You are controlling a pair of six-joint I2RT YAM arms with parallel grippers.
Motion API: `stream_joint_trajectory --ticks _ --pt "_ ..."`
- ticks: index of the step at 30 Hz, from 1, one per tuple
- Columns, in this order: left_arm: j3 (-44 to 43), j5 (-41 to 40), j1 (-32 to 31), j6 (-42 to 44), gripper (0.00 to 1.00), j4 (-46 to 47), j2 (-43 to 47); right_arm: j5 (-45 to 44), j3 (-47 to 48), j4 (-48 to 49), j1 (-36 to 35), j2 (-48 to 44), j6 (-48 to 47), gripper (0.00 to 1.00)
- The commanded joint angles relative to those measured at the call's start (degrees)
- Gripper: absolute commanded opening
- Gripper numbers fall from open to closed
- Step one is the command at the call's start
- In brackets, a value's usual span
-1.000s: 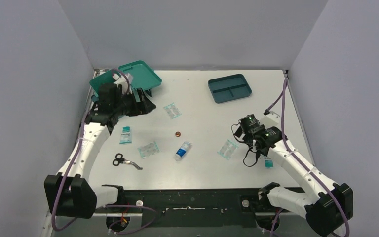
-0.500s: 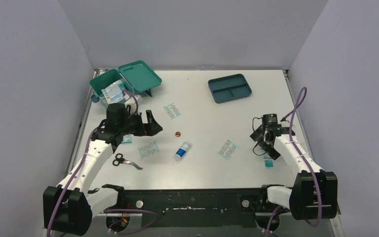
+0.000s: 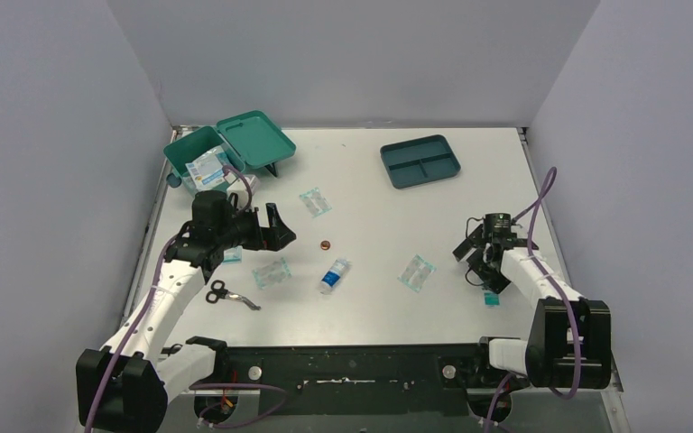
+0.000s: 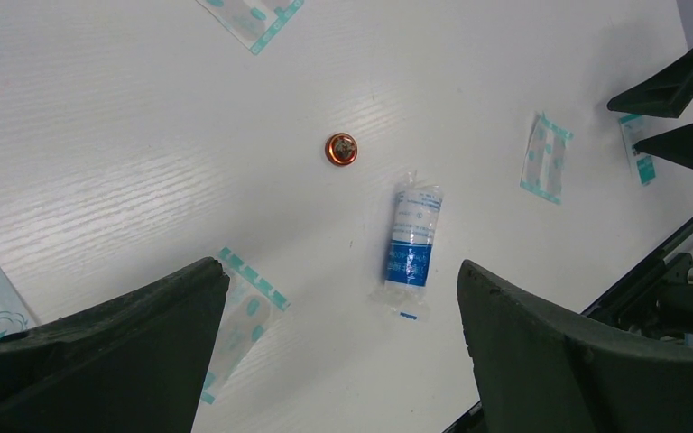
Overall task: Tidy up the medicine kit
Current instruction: Move the medical item to the center of the board.
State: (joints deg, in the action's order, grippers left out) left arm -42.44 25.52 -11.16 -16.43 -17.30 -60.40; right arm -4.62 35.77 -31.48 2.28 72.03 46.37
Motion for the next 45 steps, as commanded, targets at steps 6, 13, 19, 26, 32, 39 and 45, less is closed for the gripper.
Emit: stream_joint_trajectory --ticks 6,13,19,26,32,39,45 --pt "-0.53 -0.81 0.01 1.39 0.97 1.43 1.25 5.58 -1.65 7.23 0.30 2.68 -2.68 0.96" --pt "-0.49 -1.35 0.13 1.49 0.97 1.19 1.70 13.95 -3.80 15.01 -0.68 2.04 -1.48 0.92" --pt "-0.42 -1.52 0.24 1.47 0.97 1.22 2.08 14.56 0.45 19.48 -5.70 5.89 1.27 0.91" --pt "-0.31 -1.68 0.27 1.47 0.97 1.21 2.30 15.72 9.48 17.30 -7.03 9.42 -1.13 0.90" --pt "-0.33 -2.61 0.32 1.44 0.97 0.34 2.37 13.53 13.16 9.22 -3.87 6.97 -9.26 0.90" --pt "-1.39 -9.44 0.33 1.92 0.97 -2.81 2.73 8.20 14.20 2.42 0.16 7.96 -20.20 0.74" --pt "-1.63 -5.59 0.90 3.13 0.98 -4.07 1.35 10.48 15.19 1.46 0.40 12.49 -24.16 0.64"
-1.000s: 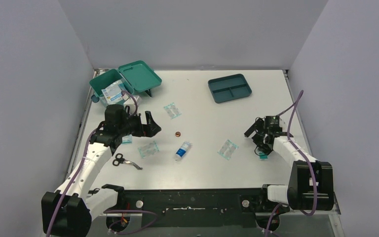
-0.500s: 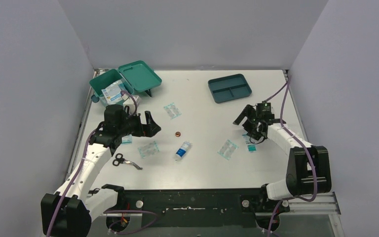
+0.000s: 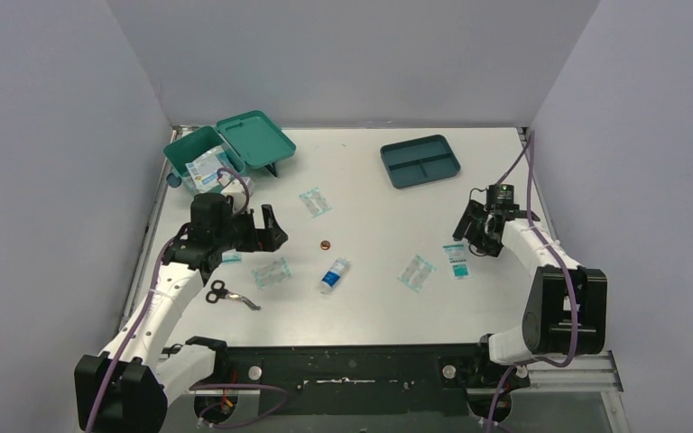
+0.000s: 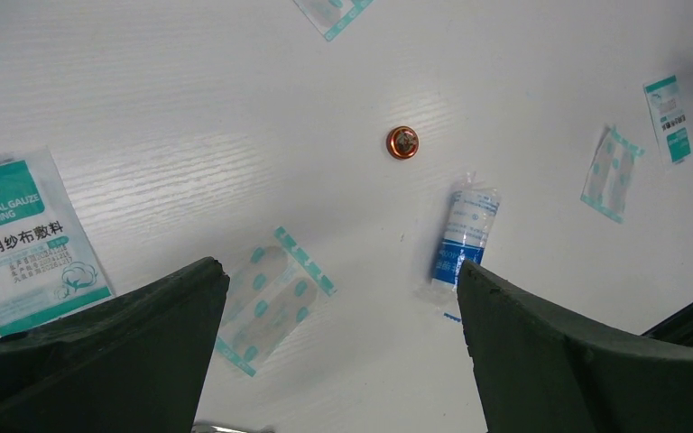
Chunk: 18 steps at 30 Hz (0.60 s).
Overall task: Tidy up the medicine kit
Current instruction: Move the medical item to the center of the board.
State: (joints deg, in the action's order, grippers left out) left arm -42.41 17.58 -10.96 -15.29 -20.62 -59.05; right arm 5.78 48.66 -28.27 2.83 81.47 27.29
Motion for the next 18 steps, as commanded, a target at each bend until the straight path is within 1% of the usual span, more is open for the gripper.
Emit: stream_joint_trajectory --ticks 1,2,4,9,11,13,18 --pt "-1.29 2.66 0.75 1.94 0.97 -0.69 -0.09 0.32 2.31 -1.92 -0.36 3.60 -5.40 0.67" --pt "-1.05 2.62 0.74 1.79 0.98 -0.41 -0.09 0.12 2.39 -2.08 -0.87 3.95 -5.79 0.74" --pt "-1.08 1.71 0.70 1.68 0.97 -0.91 -0.36 -0.87 2.40 -2.18 -1.89 4.28 -6.57 0.81" --pt "-0.84 3.71 0.77 1.94 0.97 -0.43 -0.95 -3.94 3.13 -3.53 -4.89 5.63 -8.06 0.91" --pt "-0.96 3.91 0.77 2.09 0.97 -0.71 -1.34 -7.93 3.93 -4.99 -7.11 5.63 -8.69 0.93" --pt "-1.09 3.38 0.71 2.32 0.97 -0.84 -1.00 -10.07 4.79 -6.30 -8.83 5.78 -9.42 0.94" --pt "-1.08 4.29 0.54 2.45 0.97 -0.42 -1.07 -9.46 4.37 -7.40 -9.22 7.53 -11.20 0.95"
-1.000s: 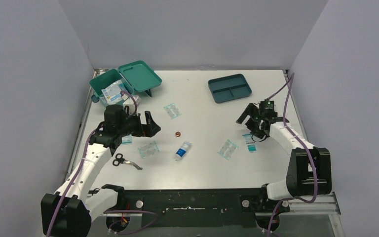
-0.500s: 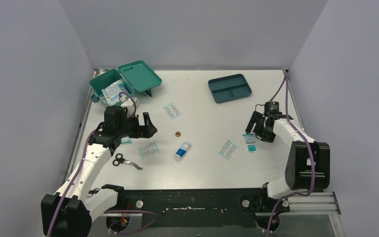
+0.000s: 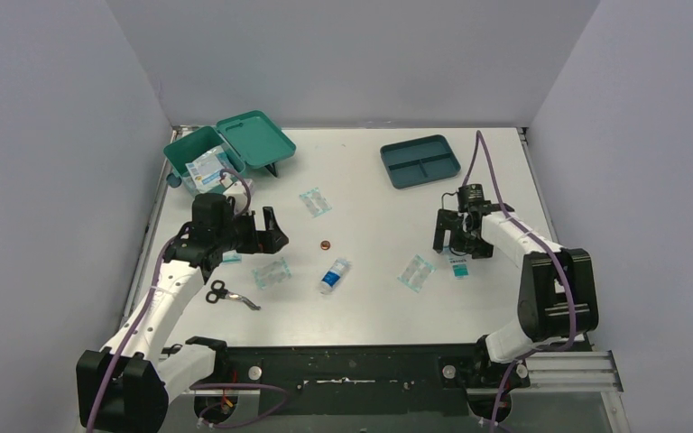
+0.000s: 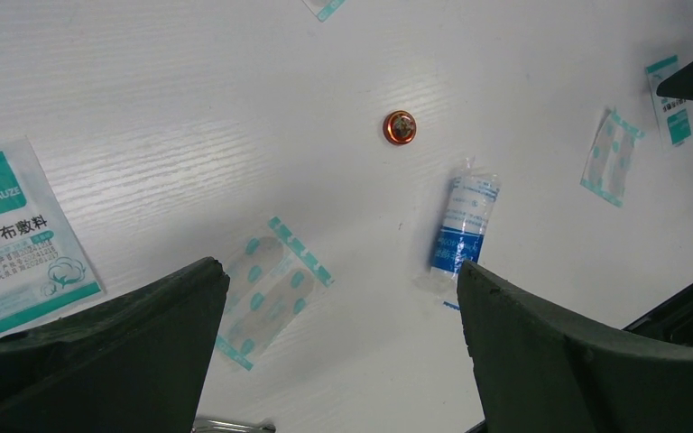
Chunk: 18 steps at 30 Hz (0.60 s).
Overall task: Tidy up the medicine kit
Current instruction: Move the medical item to the center of the board.
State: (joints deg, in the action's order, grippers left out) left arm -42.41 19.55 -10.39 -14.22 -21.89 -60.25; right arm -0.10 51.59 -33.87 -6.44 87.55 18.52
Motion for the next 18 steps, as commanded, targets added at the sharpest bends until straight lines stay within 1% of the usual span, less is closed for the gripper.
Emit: stream_joint_trajectory --ticks 1,4,7,10,16,18 --pt "-1.07 2.61 -0.13 1.36 0.97 0.94 0.04 -3.51 1.18 -1.77 0.06 1.65 -2.64 0.95" --pt "-1.06 2.65 -0.52 1.58 0.97 0.81 0.12 -2.77 0.56 -1.20 0.04 1.99 -2.92 0.95" --pt "-1.06 2.69 -0.56 1.77 0.97 0.77 0.29 -0.94 1.08 -1.70 0.03 3.28 -3.46 0.93" --pt "-1.07 3.63 -0.51 2.09 0.97 0.85 0.38 -0.30 1.65 -2.25 0.02 4.69 -3.53 0.91" --pt "-1.03 3.30 -0.53 2.18 0.97 0.97 0.69 -0.25 0.82 -1.39 0.58 6.31 -2.82 0.90" --pt "-1.08 3.45 -0.51 2.18 0.97 1.04 0.74 1.88 0.56 -0.41 0.67 6.71 -2.58 0.86"
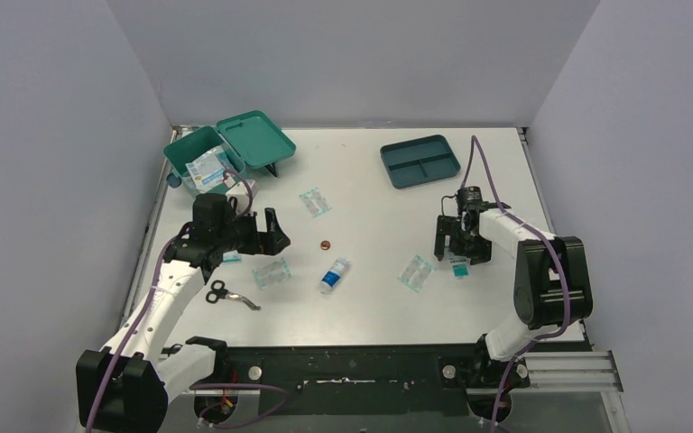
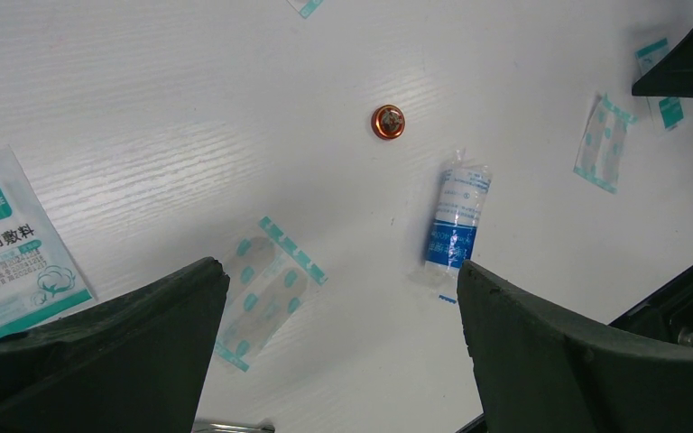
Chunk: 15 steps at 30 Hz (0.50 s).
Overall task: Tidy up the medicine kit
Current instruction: Move the medical item to the center of the board, then pick up the medical item at the center of the board.
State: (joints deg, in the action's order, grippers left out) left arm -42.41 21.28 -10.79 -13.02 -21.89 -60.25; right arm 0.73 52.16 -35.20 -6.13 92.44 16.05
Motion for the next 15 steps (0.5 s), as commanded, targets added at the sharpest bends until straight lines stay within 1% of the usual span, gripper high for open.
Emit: stream_joint_trajectory --ticks 1,4,5,15 --pt "-1.07 1.86 -0.12 0.92 0.97 1.08 0.86 1.78 -0.10 1.58 0.41 1.99 0.09 0.82" --pt "-0.74 2.60 -0.18 0.81 0.97 1.67 1.26 3.86 0.44 3.00 0.37 2.65 1.76 0.73" --pt "-0.67 2.75 -0.13 0.68 0.97 1.85 1.43 4.51 0.86 3.44 0.38 3.03 2.60 0.71" --pt "-0.89 2.44 -0.13 0.63 0.97 2.02 1.53 0.57 6.92 5.36 1.21 8.36 13.36 0.66"
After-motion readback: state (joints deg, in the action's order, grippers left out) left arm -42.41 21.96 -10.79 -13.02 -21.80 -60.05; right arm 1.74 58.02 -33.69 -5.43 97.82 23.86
